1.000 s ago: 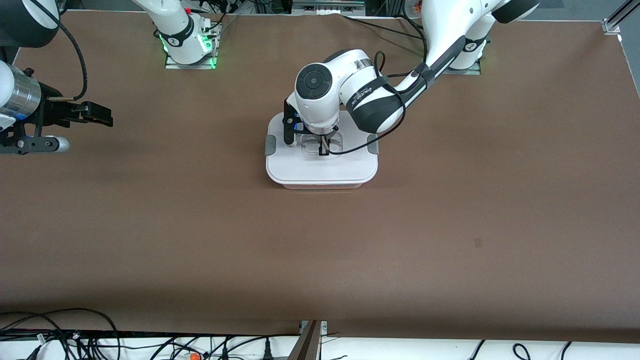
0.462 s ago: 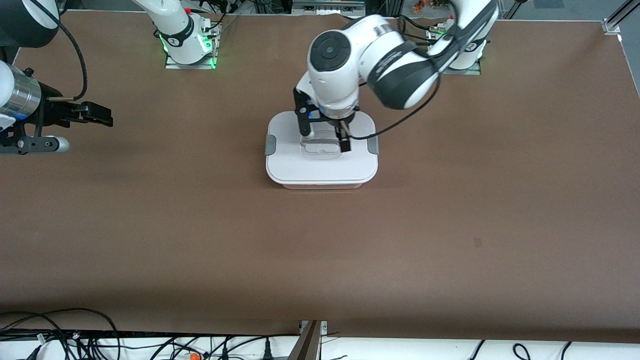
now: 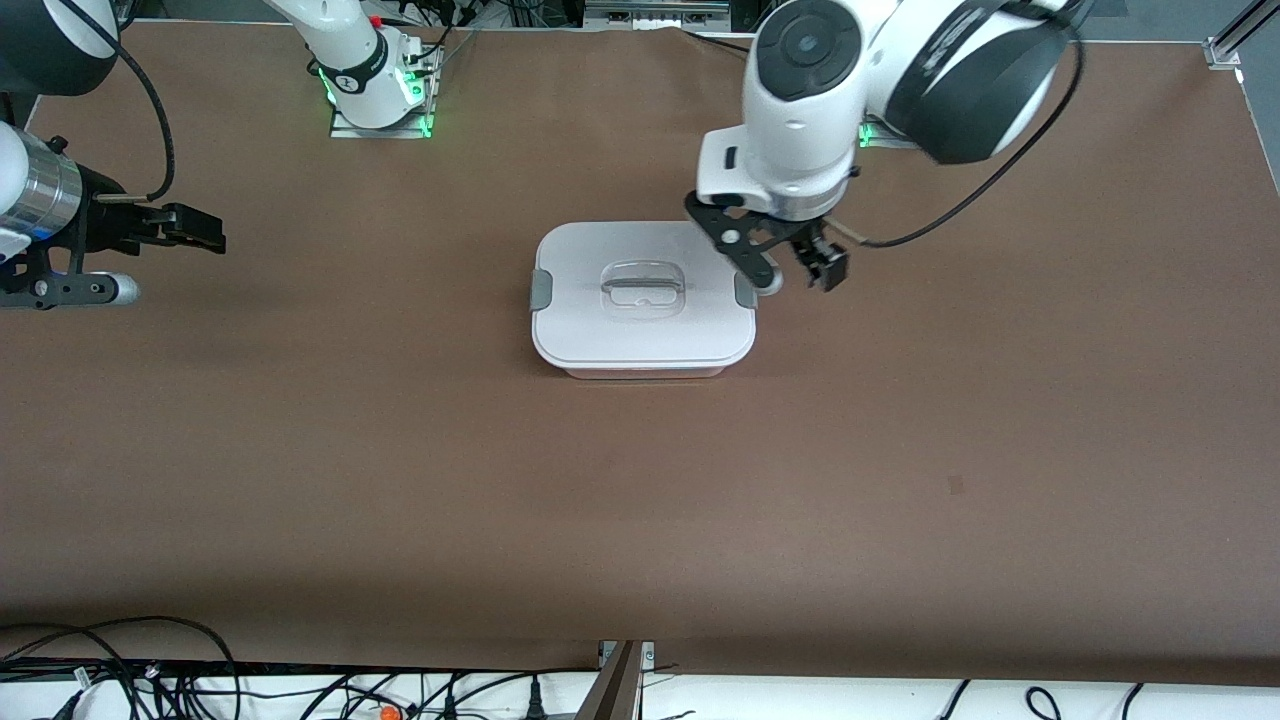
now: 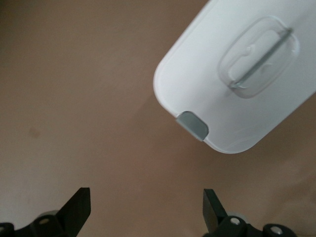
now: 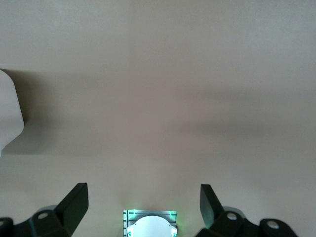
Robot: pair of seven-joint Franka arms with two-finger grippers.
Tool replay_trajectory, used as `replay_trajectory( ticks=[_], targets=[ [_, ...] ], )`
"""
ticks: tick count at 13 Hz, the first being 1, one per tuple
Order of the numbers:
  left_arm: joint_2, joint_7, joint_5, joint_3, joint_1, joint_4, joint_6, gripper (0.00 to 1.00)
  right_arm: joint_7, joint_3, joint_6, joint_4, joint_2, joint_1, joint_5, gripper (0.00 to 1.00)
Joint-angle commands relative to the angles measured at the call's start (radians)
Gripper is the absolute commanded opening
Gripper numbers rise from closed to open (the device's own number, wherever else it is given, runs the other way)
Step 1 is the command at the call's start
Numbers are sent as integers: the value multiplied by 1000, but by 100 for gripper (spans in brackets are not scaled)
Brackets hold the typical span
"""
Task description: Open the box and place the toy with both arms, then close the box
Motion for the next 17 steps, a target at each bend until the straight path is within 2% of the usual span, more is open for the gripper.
replay_trajectory(
  ticks=[1, 5, 6, 8, 11, 12, 15, 16, 17],
  targets=[
    [-82, -77, -17, 0, 88, -37, -30, 100, -6, -7, 7, -8, -4, -1, 16, 100],
    [-145, -79, -61, 3, 224, -36, -74, 100, -6, -7, 7, -8, -1, 0, 16, 100],
    [-168, -77, -92, 28, 250, -40, -81, 100, -6, -7, 7, -8, -1, 2, 16, 100],
    [-212, -63, -150, 190, 223, -46, -105, 100, -6, -7, 7, -8, 0, 2, 18, 100],
    [-264, -56, -251, 535, 47, -69, -118, 100, -6, -7, 7, -8, -1, 2, 18, 100],
    [-271, -56, -271, 612, 9, -80, -116, 100, -6, -7, 7, -8, 0, 2, 18, 100],
    [-280, -57, -276, 790, -91, -92, -98, 100, -6, -7, 7, -8, -1, 2, 18, 100],
    [-297, -57, -303, 826, -104, -123, -76, 100, -6, -7, 7, -8, 0, 2, 18, 100],
    [-303, -57, -332, 828, -90, -140, -67, 100, -6, -7, 7, -8, 0, 2, 18, 100]
  ],
)
